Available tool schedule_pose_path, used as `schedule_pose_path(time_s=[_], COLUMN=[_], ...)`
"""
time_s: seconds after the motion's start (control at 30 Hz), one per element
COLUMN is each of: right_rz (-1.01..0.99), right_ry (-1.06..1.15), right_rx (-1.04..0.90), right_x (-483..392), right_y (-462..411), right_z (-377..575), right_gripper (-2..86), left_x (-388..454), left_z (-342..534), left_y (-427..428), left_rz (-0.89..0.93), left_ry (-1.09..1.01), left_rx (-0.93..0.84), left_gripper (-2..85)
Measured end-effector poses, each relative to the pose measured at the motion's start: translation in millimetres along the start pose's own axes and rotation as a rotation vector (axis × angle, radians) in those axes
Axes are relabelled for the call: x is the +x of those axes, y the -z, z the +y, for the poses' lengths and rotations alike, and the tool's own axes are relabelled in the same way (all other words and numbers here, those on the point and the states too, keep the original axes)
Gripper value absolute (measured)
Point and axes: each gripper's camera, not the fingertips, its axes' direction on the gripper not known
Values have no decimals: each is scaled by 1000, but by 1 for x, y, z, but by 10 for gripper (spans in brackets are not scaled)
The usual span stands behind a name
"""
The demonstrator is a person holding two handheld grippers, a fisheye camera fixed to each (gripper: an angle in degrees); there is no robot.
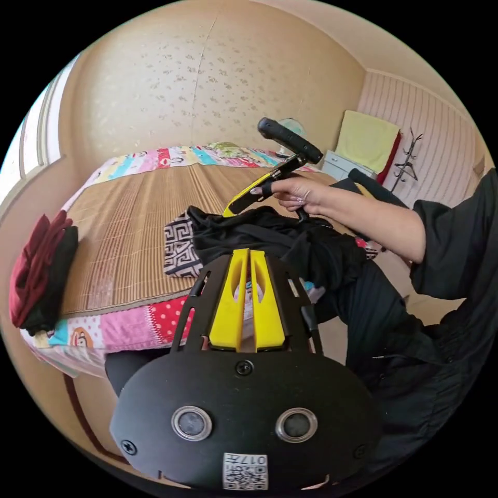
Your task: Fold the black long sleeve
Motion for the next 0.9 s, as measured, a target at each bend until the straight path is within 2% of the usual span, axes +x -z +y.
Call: schedule_pose_path(time_s=[0.03, 0.07, 0.1, 0.13, 0.17, 0.27, 0.4, 0.47, 0.57, 0.63, 0.73, 0.77, 0.9], right_rz=[-44, -48, -33, 9, 15, 77, 133, 209, 225, 196, 104, 59, -109], right_ry=[-38, -88, -114, -169, -176, -136, -95, -128, -65, 21, 58, 61, 16], right_rx=[-25, -81, -101, -102, -45, 199, 448, 602, 787, 795, 636, 557, 475], right_x=[3, 8, 11, 14, 13, 4, -2, -4, -26, -45, -62, -66, -73], right_y=[-20, -38, -43, -43, -28, 49, 172, 252, 313, 317, 273, 243, 150], right_z=[-16, -27, -29, -30, -27, -4, 36, 73, 127, 151, 177, 186, 230], right_gripper=[92, 89, 85, 72, 53, 40, 33, 31, 30, 30, 30, 30, 30], left_x=[-9, -24, -34, -53, -72, -116, -155, -164, -166, -165, -160, -157, -158], left_z=[4, 10, 14, 21, 29, 51, 54, 31, -3, -20, -37, -37, -7], left_y=[-3, -6, -8, -10, -10, -9, -18, -18, -10, -11, -40, -54, -104], left_rz=[-41, 15, 79, 234, 388, 600, 759, 845, 931, 1013, 1144, 1168, 1241], left_ry=[63, 153, 197, 267, 305, 416, 518, 480, 411, 381, 419, 436, 618], left_rx=[-3, -16, -22, -10, 28, 171, 258, 312, 409, 434, 280, 207, 8], left_gripper=[-9, -9, -9, -8, -8, -2, 42, 71, 71, 56, 51, 64, 143])
